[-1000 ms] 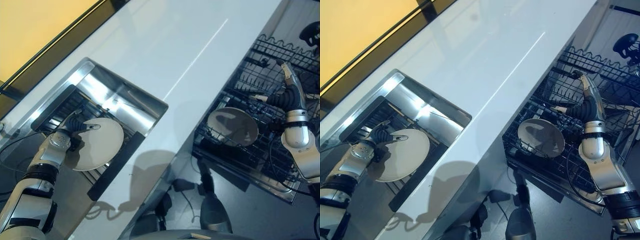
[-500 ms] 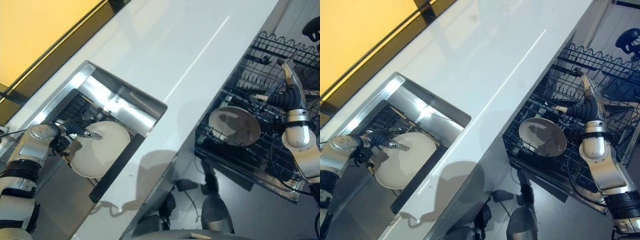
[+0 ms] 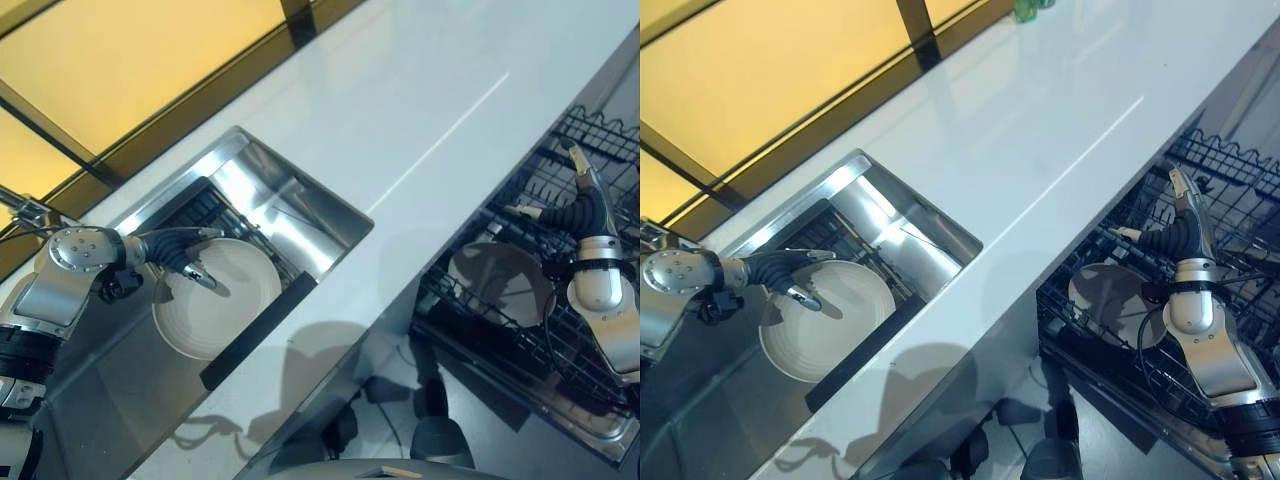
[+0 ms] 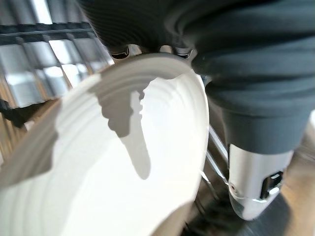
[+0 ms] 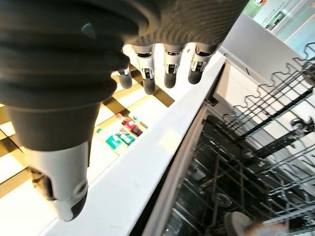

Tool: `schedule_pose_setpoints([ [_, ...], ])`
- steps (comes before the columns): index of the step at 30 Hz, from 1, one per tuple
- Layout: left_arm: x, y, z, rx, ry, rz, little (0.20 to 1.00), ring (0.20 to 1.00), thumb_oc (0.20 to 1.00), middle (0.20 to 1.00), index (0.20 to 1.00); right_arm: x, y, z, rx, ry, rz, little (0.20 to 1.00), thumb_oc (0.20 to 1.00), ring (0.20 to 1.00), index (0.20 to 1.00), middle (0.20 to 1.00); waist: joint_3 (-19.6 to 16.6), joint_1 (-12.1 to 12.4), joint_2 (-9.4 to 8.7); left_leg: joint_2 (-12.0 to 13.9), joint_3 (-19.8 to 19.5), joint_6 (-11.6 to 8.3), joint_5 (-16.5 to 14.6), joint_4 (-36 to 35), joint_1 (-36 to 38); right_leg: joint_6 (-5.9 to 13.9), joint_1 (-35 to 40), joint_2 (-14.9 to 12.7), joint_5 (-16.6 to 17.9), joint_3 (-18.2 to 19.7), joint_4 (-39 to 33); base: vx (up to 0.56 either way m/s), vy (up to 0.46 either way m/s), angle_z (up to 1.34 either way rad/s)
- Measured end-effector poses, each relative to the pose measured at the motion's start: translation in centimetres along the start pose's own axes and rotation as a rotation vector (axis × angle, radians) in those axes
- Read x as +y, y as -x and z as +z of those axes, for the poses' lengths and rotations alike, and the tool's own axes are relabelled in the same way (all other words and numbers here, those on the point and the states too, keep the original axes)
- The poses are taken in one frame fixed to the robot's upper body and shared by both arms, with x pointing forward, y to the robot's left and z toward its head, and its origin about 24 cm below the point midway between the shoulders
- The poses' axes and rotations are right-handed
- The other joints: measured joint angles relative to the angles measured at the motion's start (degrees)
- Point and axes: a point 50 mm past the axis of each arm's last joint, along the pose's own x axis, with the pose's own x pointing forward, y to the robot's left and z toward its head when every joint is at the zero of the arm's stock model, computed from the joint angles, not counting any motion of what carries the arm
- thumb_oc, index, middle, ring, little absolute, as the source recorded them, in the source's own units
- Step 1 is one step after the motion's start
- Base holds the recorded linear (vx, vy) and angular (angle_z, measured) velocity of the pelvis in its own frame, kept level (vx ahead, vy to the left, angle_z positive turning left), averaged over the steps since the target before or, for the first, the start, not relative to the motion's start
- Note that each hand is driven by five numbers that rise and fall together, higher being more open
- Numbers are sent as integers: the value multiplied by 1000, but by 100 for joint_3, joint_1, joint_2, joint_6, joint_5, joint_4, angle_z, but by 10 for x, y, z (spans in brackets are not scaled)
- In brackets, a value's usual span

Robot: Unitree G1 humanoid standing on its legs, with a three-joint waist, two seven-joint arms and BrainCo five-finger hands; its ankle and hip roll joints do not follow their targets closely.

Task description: Pick up plates and place into dishwasher.

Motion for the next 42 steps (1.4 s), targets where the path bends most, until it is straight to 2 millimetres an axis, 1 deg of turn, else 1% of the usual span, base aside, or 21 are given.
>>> schedule_pose_setpoints([
  [2,-8,-2,6,-24,-19,-47,1000,1000,1000,1000,1000,0,3,-3,16,0,-4,1000,1000,1000,1000,1000,-105,-2,-28,3,-43,-9,-7,-4,8,-3,47,7,-26,-50,-1,-19,-82,11],
  [3,-13,-3,6,-29,-19,-73,953,953,953,953,953,1,4,-5,27,0,-5,1000,1000,1000,1000,1000,-173,3,-39,1,-49,-13,-11,-4,8,-6,51,10,-34,-59,-1,-11,-59,4],
  [4,-18,-3,3,-29,-7,-108,407,407,407,407,407,1,5,-6,34,0,-6,1000,1000,1000,1000,1000,-235,13,-58,7,-51,-15,-13,-5,7,-5,52,15,-39,-68,-1,-10,-60,2],
  [5,-20,-3,3,-31,-3,-113,200,200,200,200,200,1,6,-7,39,3,-11,1000,1000,1000,1000,1000,-271,20,-72,8,-54,-16,-14,-4,10,-5,59,14,-40,-72,-1,-7,-42,1],
  [9,-27,-4,6,-40,-3,-142,200,200,200,200,200,2,12,-13,63,6,-7,1000,1000,1000,1000,1000,-342,113,-155,8,-55,-15,-14,2,8,-6,59,13,-41,-73,-1,-1,-9,0],
  [11,-29,-4,4,-33,3,-151,200,200,200,200,200,3,14,-15,75,8,-2,1000,1000,1000,1000,1000,-361,132,-193,10,-59,-15,-14,0,5,-5,59,12,-42,-74,-1,0,0,0],
  [14,-27,1,1,1,-6,-146,200,200,200,200,200,3,14,-14,77,7,-4,1000,1000,1000,1000,1000,-378,139,-284,8,-73,-15,-14,-6,-10,-3,51,10,-46,-80,-1,2,-3,1],
  [17,-26,3,0,17,-12,-139,200,200,200,200,200,3,14,-13,75,4,-14,1000,1000,1000,1000,1000,-391,140,-338,7,-96,-15,-14,-5,-45,-4,29,12,-47,-102,-1,9,-13,4],
  [24,-25,4,0,17,-12,-129,200,200,200,200,200,2,16,-13,86,-19,-14,1000,1000,1000,1000,1000,-392,148,-346,7,-108,-15,-14,-2,-55,-7,25,16,-50,-113,-1,3,-2,1],
  [27,-25,5,-1,17,-10,-122,200,200,200,200,200,-2,17,-14,88,-19,-26,1000,1000,1000,1000,1000,-394,148,-351,7,-108,-15,-14,-3,-55,-7,25,16,-50,-113,-1,0,0,0],
  [31,-26,6,-3,14,-8,-78,200,200,200,200,200,-2,18,-14,92,-20,-23,1000,1000,1000,1000,1000,-411,164,-383,9,-108,-15,-14,-2,-55,-7,26,19,-50,-113,-1,0,0,0],
  [33,-26,8,-8,22,4,-18,200,200,200,200,200,-2,19,-15,96,-23,-21,1000,1000,1000,1000,1000,-424,182,-413,10,-108,-15,-14,-1,-57,-8,26,18,-50,-114,-1,0,0,0],
  [36,-23,13,-14,32,-16,131,200,200,200,200,200,-7,21,-17,104,-20,-37,1000,1000,1000,1000,1000,-431,281,-454,18,-111,-15,-14,2,-58,-10,25,19,-51,-116,-2,-10,-8,1],
  [38,-13,29,-19,44,-45,337,200,200,200,200,200,-11,22,-19,120,-40,-74,1000,1000,1000,1000,1000,-467,366,-525,24,-139,-15,-14,2,-74,-14,25,21,-61,-147,-2,-47,-27,5],
  [39,-7,36,-18,31,-60,428,200,200,200,200,200,-15,25,-21,130,-47,-92,1000,1000,1000,1000,1000,-477,441,-554,30,-143,-16,-15,2,-77,-14,25,23,-63,-151,-2,-47,-24,7],
  [40,-2,45,-17,12,-71,523,200,200,200,200,200,-16,27,-23,139,-51,-102,1000,1000,1000,1000,1000,-498,455,-594,32,-178,-17,-14,2,-93,-10,29,18,-73,-182,-2,-41,-22,12],
  [42,6,59,-15,-9,-134,712,200,200,200,200,200,-14,29,-24,151,-71,-112,1000,1000,1000,1000,1000,-548,553,-671,32,-218,-16,-15,6,-113,-7,34,12,-87,-234,-2,-44,-21,10],
])
